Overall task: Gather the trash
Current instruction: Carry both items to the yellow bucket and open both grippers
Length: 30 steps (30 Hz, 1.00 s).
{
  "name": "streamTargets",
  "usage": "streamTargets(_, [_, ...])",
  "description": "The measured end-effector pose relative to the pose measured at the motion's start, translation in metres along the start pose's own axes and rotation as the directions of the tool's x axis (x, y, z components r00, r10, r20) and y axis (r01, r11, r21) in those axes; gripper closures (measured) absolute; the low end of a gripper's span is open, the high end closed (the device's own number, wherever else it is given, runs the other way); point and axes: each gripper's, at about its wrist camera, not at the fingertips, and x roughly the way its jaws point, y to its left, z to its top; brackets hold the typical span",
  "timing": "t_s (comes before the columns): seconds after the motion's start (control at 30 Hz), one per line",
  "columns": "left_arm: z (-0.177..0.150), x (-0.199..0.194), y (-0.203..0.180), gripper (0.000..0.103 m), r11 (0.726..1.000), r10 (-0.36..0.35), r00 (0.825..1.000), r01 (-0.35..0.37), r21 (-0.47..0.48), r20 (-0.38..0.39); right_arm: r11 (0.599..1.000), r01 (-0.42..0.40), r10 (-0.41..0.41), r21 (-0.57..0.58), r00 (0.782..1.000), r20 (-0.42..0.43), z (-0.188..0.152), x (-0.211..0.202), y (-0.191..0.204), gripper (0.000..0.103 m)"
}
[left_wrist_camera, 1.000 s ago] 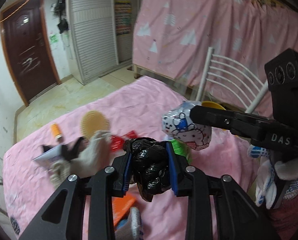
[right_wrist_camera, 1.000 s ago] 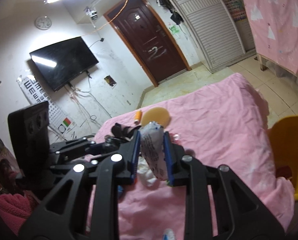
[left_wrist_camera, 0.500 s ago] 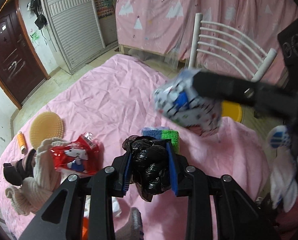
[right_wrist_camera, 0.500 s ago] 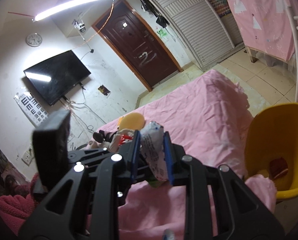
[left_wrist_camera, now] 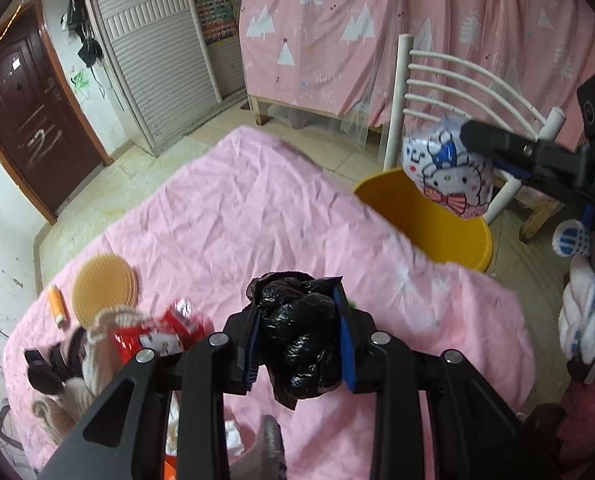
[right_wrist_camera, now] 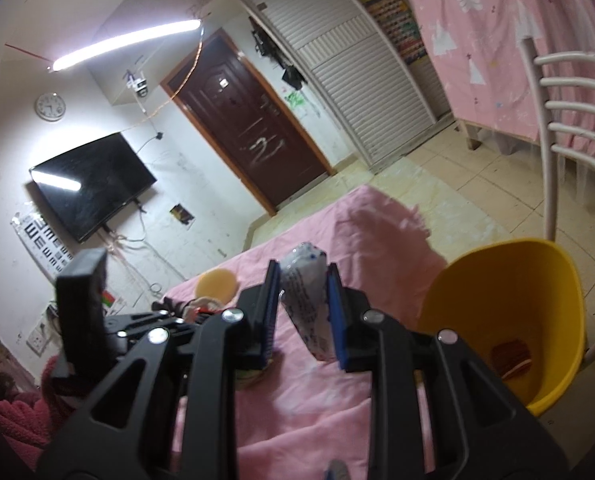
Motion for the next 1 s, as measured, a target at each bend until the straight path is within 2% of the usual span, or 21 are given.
streamTargets(0.23, [0.033, -0.005, -0.026, 0.081, 0.999, -0.002, 0.999, 0.001, 0.032, 0.039, 0.993, 0.115, -0.115, -0.008, 0.992, 0.051, 0.004, -0.014, -0.025, 0.081])
streamTargets(0.43, [0.058, -0.002, -0.059, 0.081, 0.997, -0.051, 0.995, 0.046, 0.064, 0.088, 0.965, 0.261, -0.258, -0.023, 0.962, 0.095, 0.006, -0.021, -0.050, 0.081])
streamTargets(0.67, [0.088, 0.013, -0.089, 0.081, 0.989, -0.146, 0.983, 0.143, 0.040, 0.110, 0.954, 0.300, -0.301, 0.023, 0.949, 0.089, 0.010, -0.014, -0.087, 0.081])
streamTargets(0.7, [0.095, 0.017, -0.095, 0.081, 0.986, -0.167, 0.980, 0.164, 0.031, 0.111, 0.952, 0.304, -0.306, 0.029, 0.948, 0.087, 0.009, -0.013, -0.091, 0.077])
streamTargets(0.8, [0.105, 0.026, -0.108, 0.081, 0.980, -0.199, 0.974, 0.199, 0.011, 0.111, 0.943, 0.325, -0.331, 0.072, 0.939, 0.089, 0.009, -0.015, -0.105, 0.045])
streamTargets(0.9, [0.116, 0.037, -0.116, 0.080, 0.973, -0.227, 0.968, 0.230, -0.014, 0.106, 0.934, 0.345, -0.353, 0.088, 0.930, 0.101, 0.010, -0.019, -0.111, 0.044])
streamTargets(0.97, [0.120, 0.043, -0.118, 0.070, 0.970, -0.237, 0.966, 0.241, -0.029, 0.102, 0.932, 0.349, -0.359, 0.101, 0.927, 0.109, 0.011, -0.022, -0.116, 0.044])
streamTargets(1.0, [0.122, 0.046, -0.119, 0.056, 0.969, -0.241, 0.966, 0.245, -0.038, 0.098, 0.931, 0.350, -0.361, 0.106, 0.926, 0.112, 0.011, -0.024, -0.118, 0.043])
